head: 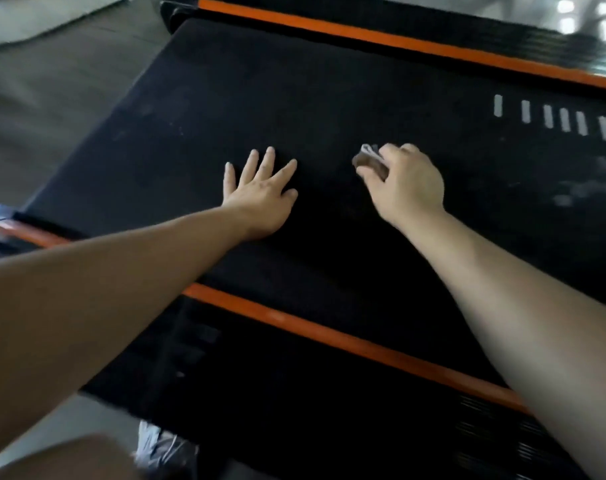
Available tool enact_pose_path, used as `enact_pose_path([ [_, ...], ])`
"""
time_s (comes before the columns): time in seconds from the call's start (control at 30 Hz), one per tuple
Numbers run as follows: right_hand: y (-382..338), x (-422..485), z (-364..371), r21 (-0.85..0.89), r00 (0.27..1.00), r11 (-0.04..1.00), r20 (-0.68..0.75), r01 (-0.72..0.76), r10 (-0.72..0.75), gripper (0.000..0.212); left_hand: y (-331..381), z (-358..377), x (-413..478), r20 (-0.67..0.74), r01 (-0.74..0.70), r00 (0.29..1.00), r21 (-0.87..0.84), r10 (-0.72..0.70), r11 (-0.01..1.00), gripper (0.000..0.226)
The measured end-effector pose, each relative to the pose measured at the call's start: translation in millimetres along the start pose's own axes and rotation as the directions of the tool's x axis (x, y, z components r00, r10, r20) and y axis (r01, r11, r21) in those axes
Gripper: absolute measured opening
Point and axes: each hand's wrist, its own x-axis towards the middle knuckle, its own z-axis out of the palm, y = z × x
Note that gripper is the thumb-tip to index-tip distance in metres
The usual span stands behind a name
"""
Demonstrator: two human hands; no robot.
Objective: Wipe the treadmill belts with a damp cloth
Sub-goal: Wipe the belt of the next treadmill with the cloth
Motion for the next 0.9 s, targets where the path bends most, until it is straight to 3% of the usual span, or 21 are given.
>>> enact_pose_path([
  [0.1,-20,-52,-3,0.096,0.976,0.977,0.09,0.191,-0.2,0.04,3,0,0,0.014,0.01,1.0,0.023,-0.01,1.0,0.06],
  [0.17,-11,-65,-11,0.124,0.962,0.963,0.104,0.241,-0.254,0.043,6,4,-3,-0.009,0.02,1.0,0.065,-0.02,0.998,0.062],
  [0.33,26,-14,-15,-0.015,0.996,0.997,-0.036,-0.081,0.08,0.034,25,15,-10,-0.091,0.006,0.996,0.041,-0.002,0.999,0.06],
  [0.37,25,-15,-13,-0.013,0.995,0.997,-0.063,-0.082,0.081,0.033,31,18,-11,-0.118,-0.01,0.993,0.027,0.014,1.0,0.058],
  [0.53,40,-21,-10,0.05,0.975,0.974,0.007,0.22,-0.221,0.038,52,29,-5,-0.201,-0.002,0.98,-0.023,-0.003,1.0,0.057],
  [0.57,52,-1,-11,0.005,0.979,0.979,0.001,0.203,-0.203,0.037,55,29,-5,-0.197,-0.004,0.98,-0.018,0.001,1.0,0.058],
  [0.67,88,59,-18,-0.104,0.995,0.992,-0.066,-0.075,0.069,0.036,69,28,-1,-0.169,-0.009,0.986,-0.032,0.003,0.999,0.059],
  [0.7,90,66,-16,-0.112,0.992,0.988,-0.084,-0.104,0.095,0.035,74,26,3,-0.156,-0.014,0.988,-0.042,0.008,0.999,0.059],
  [0.9,69,15,-22,0.042,0.965,0.969,0.09,0.244,-0.247,0.041,112,27,27,-0.133,-0.027,0.991,-0.057,0.02,0.998,0.061],
])
